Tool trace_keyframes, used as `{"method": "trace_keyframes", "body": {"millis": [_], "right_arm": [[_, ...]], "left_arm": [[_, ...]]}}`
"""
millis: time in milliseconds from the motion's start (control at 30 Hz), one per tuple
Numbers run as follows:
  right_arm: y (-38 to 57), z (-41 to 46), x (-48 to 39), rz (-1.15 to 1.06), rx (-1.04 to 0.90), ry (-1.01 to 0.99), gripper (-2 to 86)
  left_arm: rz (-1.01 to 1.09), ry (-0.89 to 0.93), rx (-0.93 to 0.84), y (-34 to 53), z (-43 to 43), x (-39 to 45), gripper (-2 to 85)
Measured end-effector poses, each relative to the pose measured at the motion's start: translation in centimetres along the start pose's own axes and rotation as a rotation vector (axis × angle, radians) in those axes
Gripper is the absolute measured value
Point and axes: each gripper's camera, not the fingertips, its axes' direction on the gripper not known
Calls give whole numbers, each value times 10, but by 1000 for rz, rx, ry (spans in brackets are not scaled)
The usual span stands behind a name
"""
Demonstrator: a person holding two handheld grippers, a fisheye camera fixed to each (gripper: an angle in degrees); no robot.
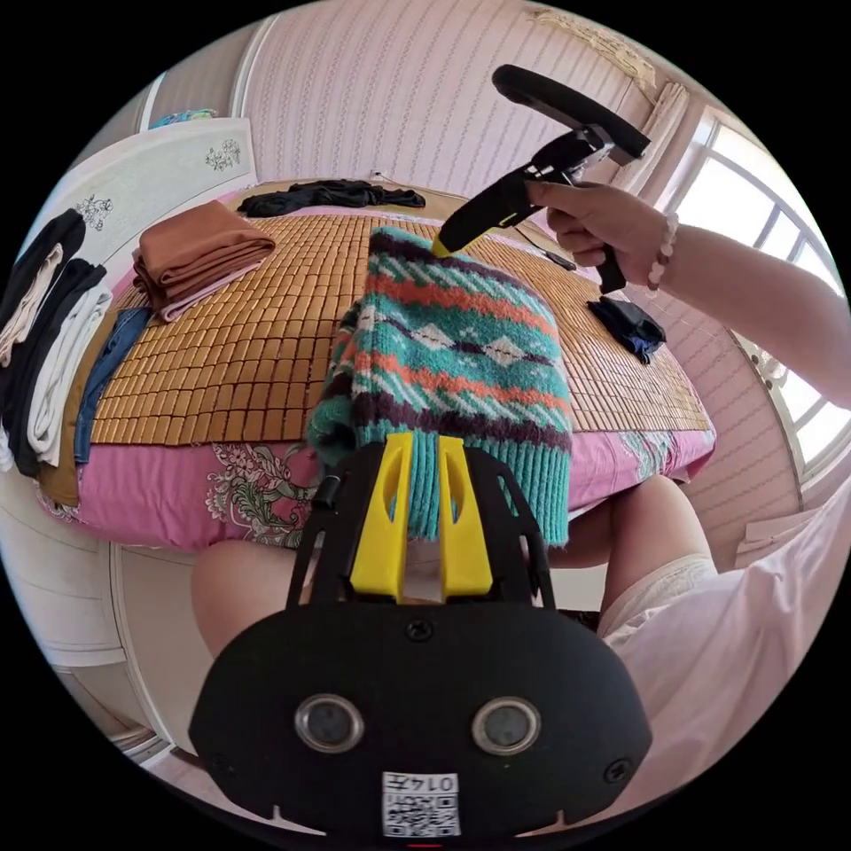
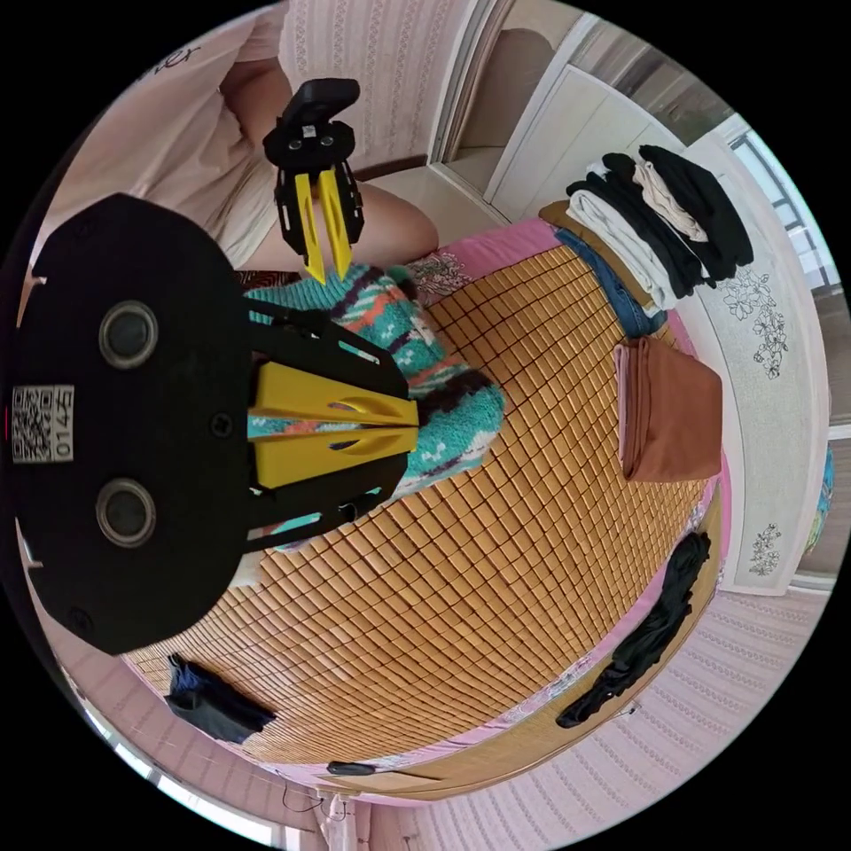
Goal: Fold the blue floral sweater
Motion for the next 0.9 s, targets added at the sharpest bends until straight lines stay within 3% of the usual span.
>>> {"method": "trace_keyframes", "body": {"millis": [200,500,600,733,800,900], "right_arm": [[-62,55,-6,-42,-211,75,-10],[-75,90,39,51,-268,-177,-10],[-60,93,49,100,-220,-207,-10],[-33,83,36,51,-121,-75,-9],[-6,66,34,42,20,-60,-9],[72,31,45,155,329,-236,-8]], "left_arm": [[-46,-27,-32,-4,29,-15,6],[60,-40,-124,-10,61,-2,-7],[30,-20,-125,-7,66,-1,-8],[20,57,-148,-8,62,-7,-9],[2,99,-150,-5,55,-10,-9],[-14,147,-101,6,38,-9,-9]]}}
